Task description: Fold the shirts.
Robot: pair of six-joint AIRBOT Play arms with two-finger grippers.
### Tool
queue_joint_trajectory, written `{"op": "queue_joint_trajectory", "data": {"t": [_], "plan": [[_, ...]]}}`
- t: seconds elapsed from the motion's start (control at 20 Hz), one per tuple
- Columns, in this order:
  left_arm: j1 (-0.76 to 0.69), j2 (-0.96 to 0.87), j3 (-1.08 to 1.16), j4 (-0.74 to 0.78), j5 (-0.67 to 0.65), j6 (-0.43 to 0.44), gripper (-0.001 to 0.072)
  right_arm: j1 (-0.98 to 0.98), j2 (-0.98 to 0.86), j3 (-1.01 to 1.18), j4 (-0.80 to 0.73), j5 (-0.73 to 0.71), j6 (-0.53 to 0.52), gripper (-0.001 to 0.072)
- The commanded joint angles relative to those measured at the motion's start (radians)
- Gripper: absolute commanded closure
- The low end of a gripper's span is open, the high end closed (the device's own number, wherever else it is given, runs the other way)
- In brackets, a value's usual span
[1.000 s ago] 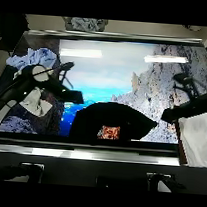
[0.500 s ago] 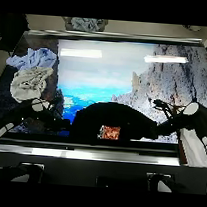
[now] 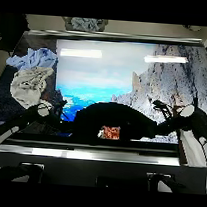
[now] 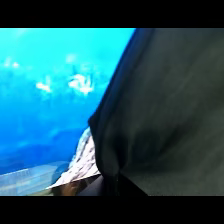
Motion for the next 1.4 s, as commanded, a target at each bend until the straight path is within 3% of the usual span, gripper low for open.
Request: {"op": "queue_joint_trajectory", "data": {"t": [0.0, 0.3, 0.45, 0.6, 0.7, 0.8, 0.85, 0.9, 1.1, 1.35], "plan": [[-0.008, 0.002, 0.002, -0.007, 0.017, 0.02, 0.0681, 0.0, -0.052, -0.012, 0.008, -0.077, 0.037, 0.0], [-0.008, 0.02, 0.002, -0.008, 0.017, 0.02, 0.0681, 0.0, -0.143, -0.013, 0.088, -0.101, 0.11, 0.0003], [-0.008, 0.029, 0.002, -0.008, 0.018, 0.03, 0.068, 0.0, -0.139, -0.013, 0.064, -0.079, 0.058, 0.0002], [-0.008, 0.029, 0.002, -0.008, 0.018, 0.039, 0.068, 0.0, -0.14, -0.014, 0.039, -0.126, 0.111, 0.0005], [-0.008, 0.029, 0.002, -0.008, 0.018, 0.039, 0.068, 0.0, -0.155, -0.016, 0.103, -0.161, 0.138, 0.0026], [-0.008, 0.029, 0.002, -0.008, 0.018, 0.043, 0.0681, 0.0, -0.182, -0.019, 0.178, -0.193, 0.117, 0.0161], [-0.005, 0.029, 0.01, -0.004, 0.018, 0.068, 0.0681, 0.0, -0.189, -0.019, 0.182, -0.216, 0.09, 0.0306], [0.003, 0.029, 0.031, -0.001, 0.015, 0.088, 0.0681, -0.002, -0.187, -0.017, 0.177, -0.235, 0.053, 0.0685], [0.101, 0.086, 0.254, 0.091, 0.0, 0.088, 0.0682, -0.037, -0.101, 0.102, 0.089, -0.231, -0.013, 0.0673], [0.224, 0.244, 0.772, 0.2, 0.008, 0.08, 0.0682, -0.069, 0.15, 0.52, -0.124, -0.325, -0.039, 0.0673]]}}
